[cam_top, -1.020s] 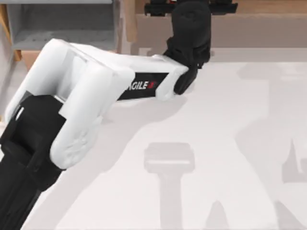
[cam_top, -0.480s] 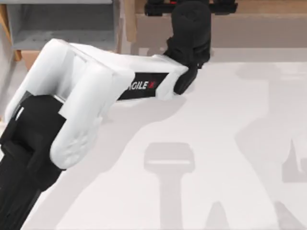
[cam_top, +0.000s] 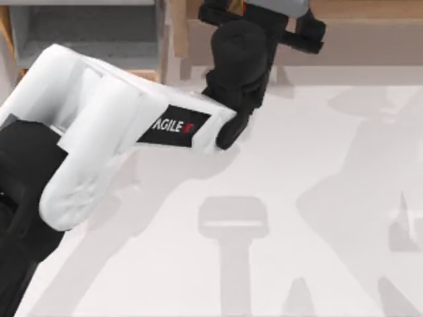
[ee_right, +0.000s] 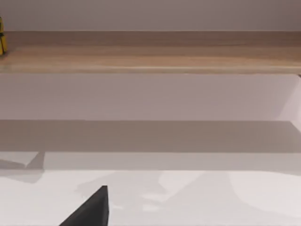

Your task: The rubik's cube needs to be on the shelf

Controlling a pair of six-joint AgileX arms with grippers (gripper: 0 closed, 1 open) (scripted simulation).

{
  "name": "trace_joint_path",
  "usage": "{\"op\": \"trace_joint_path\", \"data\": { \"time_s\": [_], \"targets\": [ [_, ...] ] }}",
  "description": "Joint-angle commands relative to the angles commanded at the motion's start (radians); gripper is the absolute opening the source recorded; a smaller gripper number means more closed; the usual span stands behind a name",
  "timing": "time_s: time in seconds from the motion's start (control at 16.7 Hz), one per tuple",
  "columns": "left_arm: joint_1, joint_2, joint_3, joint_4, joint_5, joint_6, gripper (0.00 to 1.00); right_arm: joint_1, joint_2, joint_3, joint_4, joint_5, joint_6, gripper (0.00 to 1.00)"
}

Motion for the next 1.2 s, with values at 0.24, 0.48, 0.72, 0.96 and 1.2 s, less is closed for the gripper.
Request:
{"op": "trace_joint_path", "data": {
  "time_s": [0.24, 0.48, 0.72, 0.96, 1.2],
  "targets": [
    [0.067, -0.096, -0.273, 0.099, 0.265, 0.150, 1.00, 0.000, 0.000, 0.000, 0.000, 0.000, 0.000, 1.00],
    [0.204, -0.201, -0.585, 0.198, 0.549, 0.332, 1.00, 0.000, 0.000, 0.000, 0.000, 0.000, 0.000, 1.00],
    [0.425, -0.303, -0.876, 0.294, 0.808, 0.538, 1.00, 0.000, 0.000, 0.000, 0.000, 0.000, 0.000, 1.00],
    [0.705, -0.396, -1.102, 0.385, 1.012, 0.765, 1.00, 0.000, 0.000, 0.000, 0.000, 0.000, 0.000, 1.00],
    [1.002, -0.460, -1.228, 0.463, 1.133, 0.996, 1.00, 0.000, 0.000, 0.000, 0.000, 0.000, 0.000, 1.00]
  ]
}}
